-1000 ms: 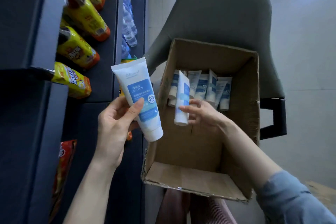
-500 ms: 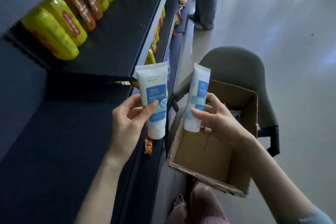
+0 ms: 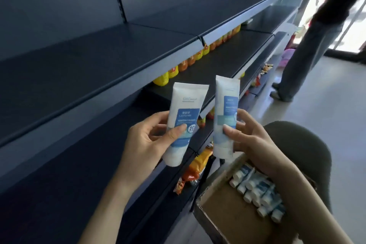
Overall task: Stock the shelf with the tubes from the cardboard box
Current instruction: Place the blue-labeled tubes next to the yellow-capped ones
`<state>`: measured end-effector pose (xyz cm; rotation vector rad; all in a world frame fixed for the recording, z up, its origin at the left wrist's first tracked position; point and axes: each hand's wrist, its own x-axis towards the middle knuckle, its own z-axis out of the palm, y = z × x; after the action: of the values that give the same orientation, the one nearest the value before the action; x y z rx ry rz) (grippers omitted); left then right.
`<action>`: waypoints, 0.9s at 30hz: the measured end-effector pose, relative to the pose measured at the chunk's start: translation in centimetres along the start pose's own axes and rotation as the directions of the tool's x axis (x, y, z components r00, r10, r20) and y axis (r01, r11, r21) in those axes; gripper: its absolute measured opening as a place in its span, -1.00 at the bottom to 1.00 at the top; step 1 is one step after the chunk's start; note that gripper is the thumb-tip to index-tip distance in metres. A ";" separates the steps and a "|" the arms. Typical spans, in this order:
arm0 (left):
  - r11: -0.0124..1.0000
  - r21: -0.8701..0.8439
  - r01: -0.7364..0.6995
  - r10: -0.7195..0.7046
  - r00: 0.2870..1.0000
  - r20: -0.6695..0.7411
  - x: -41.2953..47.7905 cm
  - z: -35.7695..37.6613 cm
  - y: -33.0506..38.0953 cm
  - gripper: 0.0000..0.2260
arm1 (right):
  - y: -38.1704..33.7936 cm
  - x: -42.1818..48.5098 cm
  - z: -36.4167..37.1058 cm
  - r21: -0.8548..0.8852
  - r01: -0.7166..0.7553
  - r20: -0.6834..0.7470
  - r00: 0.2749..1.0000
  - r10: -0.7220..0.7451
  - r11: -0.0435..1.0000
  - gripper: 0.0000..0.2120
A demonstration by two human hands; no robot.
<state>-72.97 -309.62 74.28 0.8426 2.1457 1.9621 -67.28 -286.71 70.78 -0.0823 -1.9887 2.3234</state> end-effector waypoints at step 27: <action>0.925 0.356 -0.131 0.368 0.536 -0.760 -18.9 -19.9 13.7 -0.83 | -8.3 4.0 31.2 0.136 0.230 0.563 0.782 -0.266 0.964 -0.66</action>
<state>-61.49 -335.90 85.13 0.2288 2.9704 2.6315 -74.00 -315.69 83.85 0.9490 -1.9770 2.4069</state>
